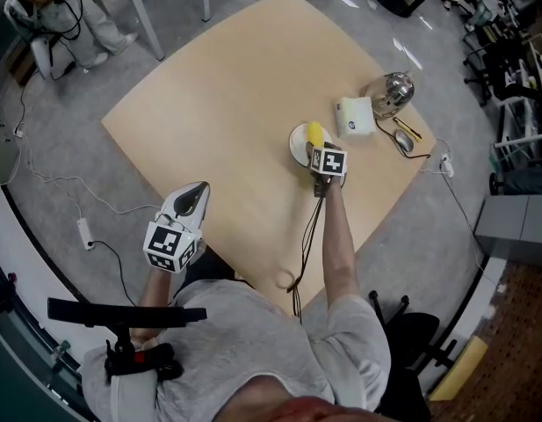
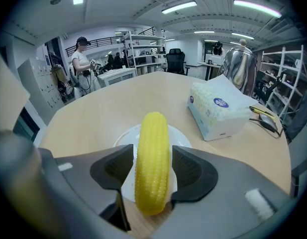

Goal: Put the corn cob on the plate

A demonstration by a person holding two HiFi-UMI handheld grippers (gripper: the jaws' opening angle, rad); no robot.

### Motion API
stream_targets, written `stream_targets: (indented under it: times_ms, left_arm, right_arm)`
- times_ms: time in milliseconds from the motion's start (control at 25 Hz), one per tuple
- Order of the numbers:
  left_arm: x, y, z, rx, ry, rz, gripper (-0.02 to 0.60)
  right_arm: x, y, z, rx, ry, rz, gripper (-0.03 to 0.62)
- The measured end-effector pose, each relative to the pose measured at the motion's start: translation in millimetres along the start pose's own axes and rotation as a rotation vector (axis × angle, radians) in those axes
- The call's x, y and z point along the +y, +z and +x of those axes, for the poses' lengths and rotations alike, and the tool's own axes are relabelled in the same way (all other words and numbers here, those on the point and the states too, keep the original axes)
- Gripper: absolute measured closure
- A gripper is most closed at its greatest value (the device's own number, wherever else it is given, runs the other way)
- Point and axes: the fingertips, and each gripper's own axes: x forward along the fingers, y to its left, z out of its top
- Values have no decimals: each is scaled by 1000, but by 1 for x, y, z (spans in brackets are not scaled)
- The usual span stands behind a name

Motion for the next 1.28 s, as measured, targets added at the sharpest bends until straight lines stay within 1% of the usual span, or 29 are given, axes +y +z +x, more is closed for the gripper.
stream_targets:
  times_ms: [160,240,520,760,1000,1120,1280]
  left_arm:
    - [3,-5,12,-16,-10,3,561]
    - [1,-4,11,-22,-14,7,561]
    - [-24,13,-25,-48,-34,24,561]
    - [-41,16,-43,-69,-47,38,561]
    - [-73,20,-65,-89,-53,50,561]
    - [-82,20,-70,-100,-62,59,561]
    - [-99,23,-75,-117,-73,71,561]
  right_arm:
    - [-7,4,5,-27,-10,-3,344]
    - [-6,5,-2,-42,-12,-2,341]
    - [13,4,-73,-142,14,53,341]
    - [25,-2,-120,-226,27,62,345]
    - [32,-18,-187,-322,27,42,355]
    - [39,-23,-215,-371,22,25,368]
    - [42,-27,-259,-441,7,-6,368]
